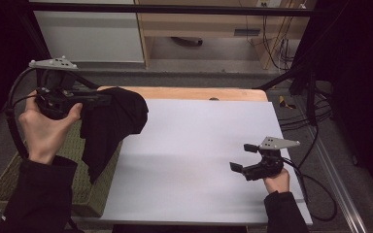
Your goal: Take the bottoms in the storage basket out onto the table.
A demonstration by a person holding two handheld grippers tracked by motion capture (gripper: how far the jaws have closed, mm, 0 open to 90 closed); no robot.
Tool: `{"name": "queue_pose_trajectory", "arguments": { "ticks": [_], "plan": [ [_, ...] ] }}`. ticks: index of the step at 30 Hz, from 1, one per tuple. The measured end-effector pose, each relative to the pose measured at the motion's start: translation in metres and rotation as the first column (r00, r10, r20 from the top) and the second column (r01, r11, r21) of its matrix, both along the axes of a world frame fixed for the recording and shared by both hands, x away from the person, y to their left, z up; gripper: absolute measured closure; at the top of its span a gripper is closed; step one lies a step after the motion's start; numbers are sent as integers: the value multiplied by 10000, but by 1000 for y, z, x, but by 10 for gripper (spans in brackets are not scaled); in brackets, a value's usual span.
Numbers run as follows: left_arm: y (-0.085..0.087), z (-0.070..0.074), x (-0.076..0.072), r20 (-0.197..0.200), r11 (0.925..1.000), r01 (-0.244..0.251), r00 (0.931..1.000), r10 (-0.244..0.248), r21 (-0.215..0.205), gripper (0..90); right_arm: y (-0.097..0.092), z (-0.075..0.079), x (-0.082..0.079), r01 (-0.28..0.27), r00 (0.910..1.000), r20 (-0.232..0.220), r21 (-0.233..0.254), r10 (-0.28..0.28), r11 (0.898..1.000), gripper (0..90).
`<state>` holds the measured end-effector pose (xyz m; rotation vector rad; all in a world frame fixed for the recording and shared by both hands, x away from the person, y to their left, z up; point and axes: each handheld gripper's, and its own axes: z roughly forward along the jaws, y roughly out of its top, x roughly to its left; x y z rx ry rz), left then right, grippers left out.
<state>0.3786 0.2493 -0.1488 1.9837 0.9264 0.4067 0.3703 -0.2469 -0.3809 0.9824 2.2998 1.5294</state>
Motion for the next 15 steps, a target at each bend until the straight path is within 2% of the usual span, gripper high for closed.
{"name": "queue_pose_trajectory", "arguments": {
  "ticks": [15],
  "plan": [
    [-24, 8, 1, 234, 9990, 441, 9988, -439, -75, 804, 0, 0, 0, -20, 10000, -5, -14, 20, 10000, 38]
  ]
}}
